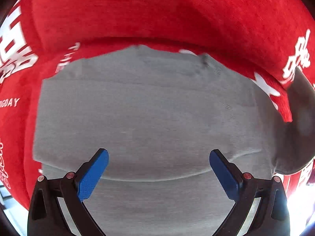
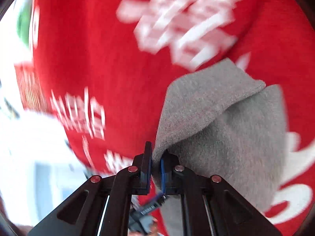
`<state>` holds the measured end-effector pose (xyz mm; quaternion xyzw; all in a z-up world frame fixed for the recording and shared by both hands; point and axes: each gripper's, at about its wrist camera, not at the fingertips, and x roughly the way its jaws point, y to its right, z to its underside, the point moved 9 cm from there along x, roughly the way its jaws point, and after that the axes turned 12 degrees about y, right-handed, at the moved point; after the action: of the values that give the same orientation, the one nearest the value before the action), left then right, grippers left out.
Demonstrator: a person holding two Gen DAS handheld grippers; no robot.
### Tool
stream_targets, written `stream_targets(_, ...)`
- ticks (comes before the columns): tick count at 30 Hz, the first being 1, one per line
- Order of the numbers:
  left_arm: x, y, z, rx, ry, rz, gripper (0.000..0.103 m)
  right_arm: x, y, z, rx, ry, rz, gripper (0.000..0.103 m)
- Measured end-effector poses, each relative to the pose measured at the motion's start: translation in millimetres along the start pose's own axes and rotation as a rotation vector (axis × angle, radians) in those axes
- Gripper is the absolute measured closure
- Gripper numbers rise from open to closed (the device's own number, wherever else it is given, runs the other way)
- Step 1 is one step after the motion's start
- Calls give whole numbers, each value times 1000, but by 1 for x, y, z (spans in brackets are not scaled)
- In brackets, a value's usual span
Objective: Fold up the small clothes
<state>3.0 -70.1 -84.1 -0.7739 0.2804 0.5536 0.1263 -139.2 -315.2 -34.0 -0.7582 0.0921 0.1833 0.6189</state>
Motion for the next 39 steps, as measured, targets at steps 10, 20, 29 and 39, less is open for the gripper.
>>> stream_targets(10,-2,-66,14,-95,10,-59,0,118,32,107,-157,-312,330,65)
stream_targets(20,-10,-108,34,-154,6,-53,0,110,38,59,35,-55,338,79)
stream_targets(29,-25,-143,43,-201,21,-38,0,184,-46,174,-606,-432,282,96)
stream_targets(39,-23,-150,42,-231,21,10,0,155,-9,215,-636,-543,373,47)
